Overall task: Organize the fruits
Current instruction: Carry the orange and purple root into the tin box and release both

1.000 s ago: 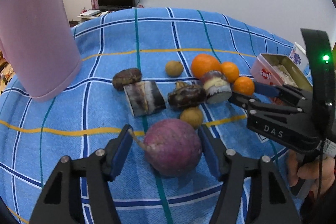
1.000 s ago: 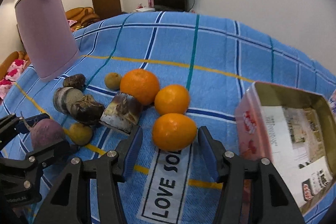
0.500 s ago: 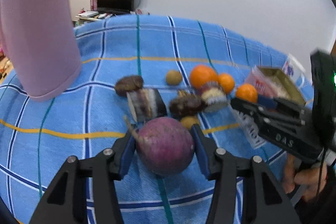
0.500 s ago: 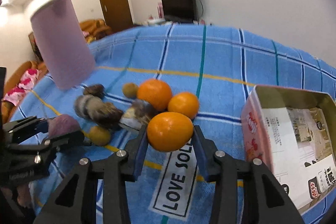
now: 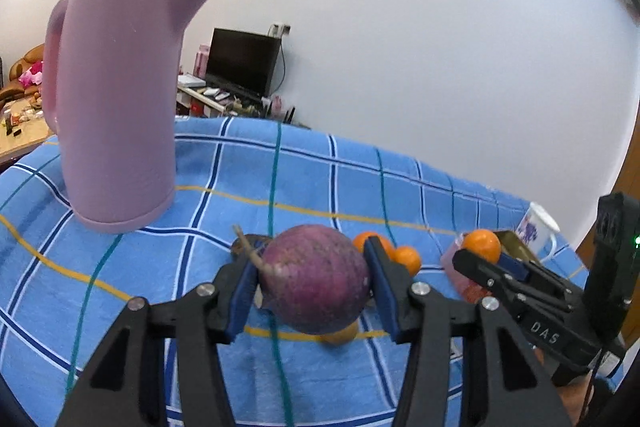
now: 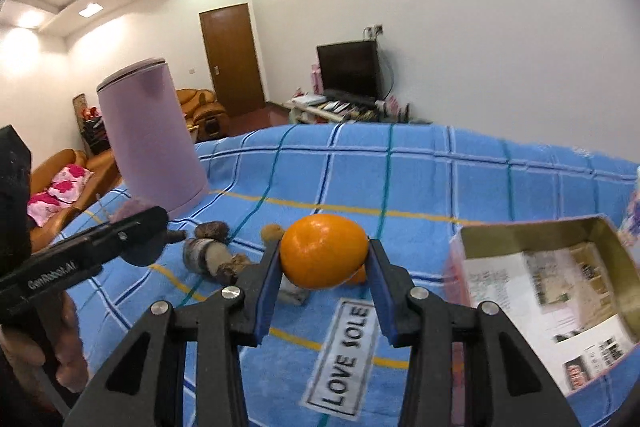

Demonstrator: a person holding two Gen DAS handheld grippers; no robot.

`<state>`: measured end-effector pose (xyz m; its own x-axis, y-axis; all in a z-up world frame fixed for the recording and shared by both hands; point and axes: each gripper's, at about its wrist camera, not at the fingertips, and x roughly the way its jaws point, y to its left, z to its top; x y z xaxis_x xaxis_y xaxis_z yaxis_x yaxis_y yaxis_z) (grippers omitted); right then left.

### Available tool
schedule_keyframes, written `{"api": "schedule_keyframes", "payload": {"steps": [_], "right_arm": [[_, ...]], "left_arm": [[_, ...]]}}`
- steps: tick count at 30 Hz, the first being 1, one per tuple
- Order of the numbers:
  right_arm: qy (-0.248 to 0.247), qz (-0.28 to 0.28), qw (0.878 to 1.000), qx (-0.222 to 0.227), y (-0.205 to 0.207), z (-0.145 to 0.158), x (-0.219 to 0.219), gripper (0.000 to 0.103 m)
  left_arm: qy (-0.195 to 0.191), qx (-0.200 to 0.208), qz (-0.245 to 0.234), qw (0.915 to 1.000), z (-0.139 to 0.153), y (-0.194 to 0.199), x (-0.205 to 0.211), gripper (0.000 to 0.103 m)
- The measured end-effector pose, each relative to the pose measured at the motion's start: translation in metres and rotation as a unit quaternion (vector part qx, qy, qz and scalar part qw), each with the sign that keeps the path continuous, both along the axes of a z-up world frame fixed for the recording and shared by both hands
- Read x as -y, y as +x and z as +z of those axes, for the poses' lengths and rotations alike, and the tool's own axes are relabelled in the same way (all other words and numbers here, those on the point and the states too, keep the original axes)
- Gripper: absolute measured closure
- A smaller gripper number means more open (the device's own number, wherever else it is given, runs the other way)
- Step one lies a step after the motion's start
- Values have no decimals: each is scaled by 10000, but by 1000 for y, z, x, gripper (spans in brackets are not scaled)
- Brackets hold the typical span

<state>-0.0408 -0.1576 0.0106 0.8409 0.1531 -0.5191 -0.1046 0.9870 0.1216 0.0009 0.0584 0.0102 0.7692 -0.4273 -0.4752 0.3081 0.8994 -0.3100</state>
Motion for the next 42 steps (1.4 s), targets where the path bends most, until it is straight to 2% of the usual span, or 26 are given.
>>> {"api": "schedule_keyframes", "payload": {"steps": [4,7,15,21,28,34,42], "right_arm": [[-230,-310,9989,264,-12,13,16,60],[-113,-511,9980,351,-14,16,34,60],[197,-1000,9946,193,-19,13,88,60],[-125,-1398,9900,166,-29,9,129,60],[-201,-1873,9821,42,-39,3,185,60],[-279,-1986,9796,-126,-41,-3,211,60],[-463,-1851,9809,-370,-27,-13,212,60]], "left_arm": [[77,84,8,9999,1,-6,13,50],[216,142,-44,9997,3,-13,24,50],[494,205,-215,9983,8,-22,57,50],[633,172,-572,9962,10,-26,93,50],[849,208,-1011,9910,13,-30,146,50],[974,266,-1308,9863,11,-28,197,49],[960,87,-1544,9833,0,-17,256,49]]}}
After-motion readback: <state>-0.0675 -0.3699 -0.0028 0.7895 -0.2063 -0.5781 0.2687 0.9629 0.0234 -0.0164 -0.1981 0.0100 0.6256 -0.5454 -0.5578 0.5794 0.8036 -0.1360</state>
